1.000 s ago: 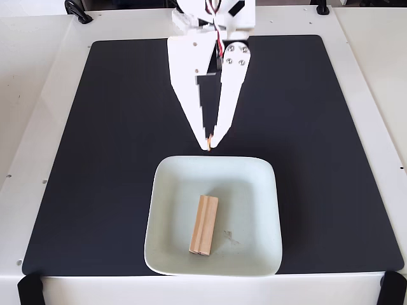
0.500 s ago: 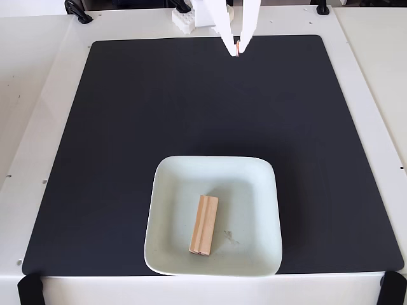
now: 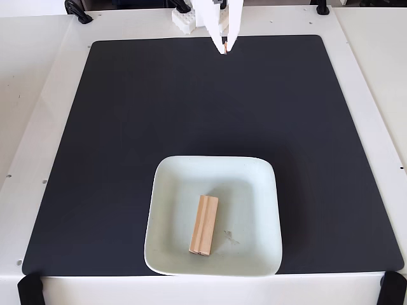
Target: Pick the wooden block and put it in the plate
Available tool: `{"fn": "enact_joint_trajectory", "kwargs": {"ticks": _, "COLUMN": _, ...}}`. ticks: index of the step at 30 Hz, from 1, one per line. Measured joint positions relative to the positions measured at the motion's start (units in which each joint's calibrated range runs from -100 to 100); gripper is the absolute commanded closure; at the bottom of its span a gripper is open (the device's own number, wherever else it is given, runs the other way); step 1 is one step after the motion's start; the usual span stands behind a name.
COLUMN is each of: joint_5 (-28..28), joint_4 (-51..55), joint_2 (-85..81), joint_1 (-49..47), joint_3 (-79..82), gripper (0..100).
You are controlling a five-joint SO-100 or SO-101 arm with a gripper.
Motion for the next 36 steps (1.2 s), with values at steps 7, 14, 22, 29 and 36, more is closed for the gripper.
{"fn": "enact_joint_trajectory", "kwargs": {"ticks": 7, "joint_5": -0.1, "joint_4": 3.1, "joint_2": -15.6, "joint_1": -1.7, "joint_3": 14.1, "gripper": 99}}
{"fn": "enact_joint_trajectory", "kwargs": {"ticks": 14, "joint_5": -0.1, "joint_4": 19.5, "joint_2": -16.1, "joint_1": -3.8, "joint_3": 15.0, "gripper": 99}}
{"fn": "enact_joint_trajectory", "kwargs": {"ticks": 22, "joint_5": -0.1, "joint_4": 30.3, "joint_2": -16.1, "joint_1": -3.5, "joint_3": 15.0, "gripper": 99}}
{"fn": "enact_joint_trajectory", "kwargs": {"ticks": 29, "joint_5": -0.1, "joint_4": 31.1, "joint_2": -16.1, "joint_1": -4.0, "joint_3": 15.0, "gripper": 99}}
{"fn": "enact_joint_trajectory", "kwargs": {"ticks": 36, "joint_5": -0.1, "joint_4": 31.3, "joint_2": -16.1, "joint_1": -3.7, "joint_3": 15.0, "gripper": 99}}
